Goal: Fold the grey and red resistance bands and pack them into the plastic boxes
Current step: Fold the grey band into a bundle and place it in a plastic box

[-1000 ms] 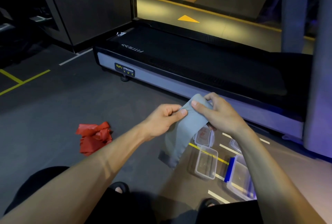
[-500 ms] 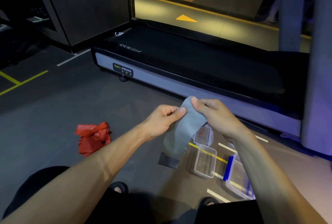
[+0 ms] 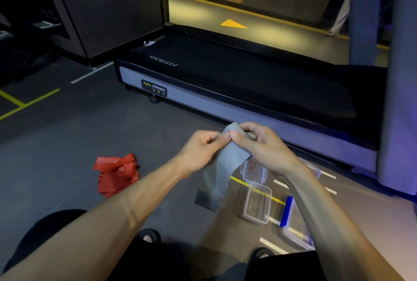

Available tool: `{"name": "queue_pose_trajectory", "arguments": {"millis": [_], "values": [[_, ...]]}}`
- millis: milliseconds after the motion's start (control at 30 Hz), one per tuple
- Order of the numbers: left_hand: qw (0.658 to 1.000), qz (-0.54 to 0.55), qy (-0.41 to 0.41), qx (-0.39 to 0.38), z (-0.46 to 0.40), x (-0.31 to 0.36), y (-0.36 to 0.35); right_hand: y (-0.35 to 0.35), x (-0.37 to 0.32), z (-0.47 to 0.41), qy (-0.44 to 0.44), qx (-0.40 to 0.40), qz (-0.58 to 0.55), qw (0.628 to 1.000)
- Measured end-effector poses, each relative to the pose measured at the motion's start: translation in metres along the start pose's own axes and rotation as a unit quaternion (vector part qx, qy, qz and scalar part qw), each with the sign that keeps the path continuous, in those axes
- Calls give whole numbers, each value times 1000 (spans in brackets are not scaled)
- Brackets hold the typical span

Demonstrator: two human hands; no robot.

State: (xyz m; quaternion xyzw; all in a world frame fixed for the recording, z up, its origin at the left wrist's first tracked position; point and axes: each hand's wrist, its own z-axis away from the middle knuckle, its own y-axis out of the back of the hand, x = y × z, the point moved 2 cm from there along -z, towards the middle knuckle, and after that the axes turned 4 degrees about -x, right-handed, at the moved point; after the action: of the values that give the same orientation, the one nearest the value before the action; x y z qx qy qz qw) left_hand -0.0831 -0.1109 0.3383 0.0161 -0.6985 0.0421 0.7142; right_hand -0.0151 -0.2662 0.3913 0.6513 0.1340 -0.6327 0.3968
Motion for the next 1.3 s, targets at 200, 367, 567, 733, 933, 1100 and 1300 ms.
{"name": "queue_pose_trajectory", "arguments": {"millis": [200, 367, 567, 733, 933, 1100, 1300], "values": [[999, 15, 15, -24, 3, 3, -2, 6, -3, -4, -10, 68, -25, 997], [998, 20, 19, -53, 2, 0, -1, 14, -1, -7, -13, 92, -45, 995], [997, 55, 25, -55, 2, 8, -2, 19, 0, -8, -17, 105, -40, 993], [999, 29, 23, -15, 1, 8, -2, 13, -1, -8, 0, 91, -23, 996], [999, -29, 10, 22, -1, 9, -6, 9, -4, -7, 26, 93, 59, 994], [999, -17, -5, 33, -3, 9, -4, 5, -5, -6, 38, 57, 83, 994], [999, 25, -17, 18, -6, 7, -4, 4, -4, -12, 45, 68, 62, 995]]}}
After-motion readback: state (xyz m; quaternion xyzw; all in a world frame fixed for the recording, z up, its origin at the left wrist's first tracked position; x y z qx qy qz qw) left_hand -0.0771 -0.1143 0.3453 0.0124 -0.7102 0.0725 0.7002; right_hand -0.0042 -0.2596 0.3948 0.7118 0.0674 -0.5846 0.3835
